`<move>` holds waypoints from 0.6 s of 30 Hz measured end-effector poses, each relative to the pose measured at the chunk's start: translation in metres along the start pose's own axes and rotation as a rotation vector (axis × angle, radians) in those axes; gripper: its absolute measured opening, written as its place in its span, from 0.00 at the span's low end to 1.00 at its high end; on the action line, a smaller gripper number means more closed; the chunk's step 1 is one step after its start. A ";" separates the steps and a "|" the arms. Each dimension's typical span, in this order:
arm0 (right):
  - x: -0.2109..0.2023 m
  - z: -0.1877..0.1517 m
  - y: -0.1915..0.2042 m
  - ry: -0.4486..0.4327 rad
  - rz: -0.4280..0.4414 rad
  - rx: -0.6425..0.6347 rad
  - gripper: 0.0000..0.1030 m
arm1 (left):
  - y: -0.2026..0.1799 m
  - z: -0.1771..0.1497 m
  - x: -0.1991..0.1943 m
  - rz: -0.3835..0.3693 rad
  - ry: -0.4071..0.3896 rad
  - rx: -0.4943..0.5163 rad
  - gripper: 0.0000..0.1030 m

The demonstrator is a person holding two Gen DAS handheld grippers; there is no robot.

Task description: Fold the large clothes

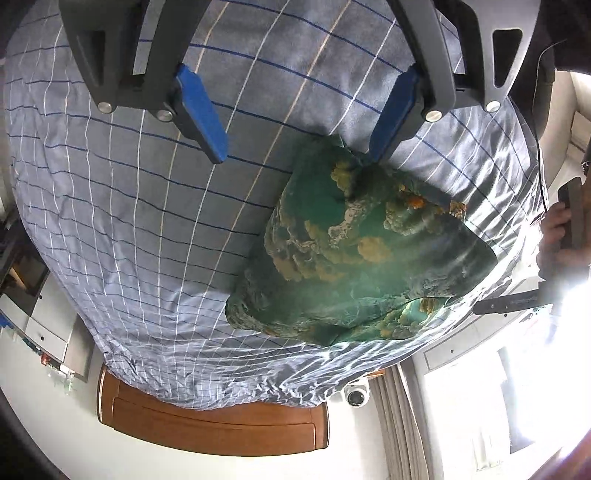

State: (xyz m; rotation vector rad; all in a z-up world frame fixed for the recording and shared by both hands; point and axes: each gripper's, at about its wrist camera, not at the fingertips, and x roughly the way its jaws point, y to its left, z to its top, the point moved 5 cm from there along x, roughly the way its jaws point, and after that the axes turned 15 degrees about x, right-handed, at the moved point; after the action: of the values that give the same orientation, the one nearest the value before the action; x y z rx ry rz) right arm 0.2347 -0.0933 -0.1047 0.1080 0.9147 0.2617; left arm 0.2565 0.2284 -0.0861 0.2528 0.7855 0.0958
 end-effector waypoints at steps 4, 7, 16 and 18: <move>0.002 -0.005 -0.002 0.013 -0.009 0.004 0.79 | 0.001 -0.001 0.000 -0.008 0.010 0.003 0.94; 0.002 -0.009 -0.003 0.025 -0.016 0.015 0.79 | 0.008 -0.005 0.007 -0.129 0.036 -0.057 0.94; 0.006 -0.011 -0.019 0.045 -0.010 0.088 0.79 | 0.031 -0.011 0.053 -0.709 0.119 -0.476 0.94; 0.009 -0.009 -0.019 0.050 0.017 0.110 0.79 | 0.016 -0.007 0.069 -0.736 0.154 -0.433 0.94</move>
State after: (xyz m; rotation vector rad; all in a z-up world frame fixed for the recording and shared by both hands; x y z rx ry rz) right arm 0.2359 -0.1099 -0.1207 0.2113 0.9781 0.2308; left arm 0.3004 0.2579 -0.1344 -0.4643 0.9464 -0.4111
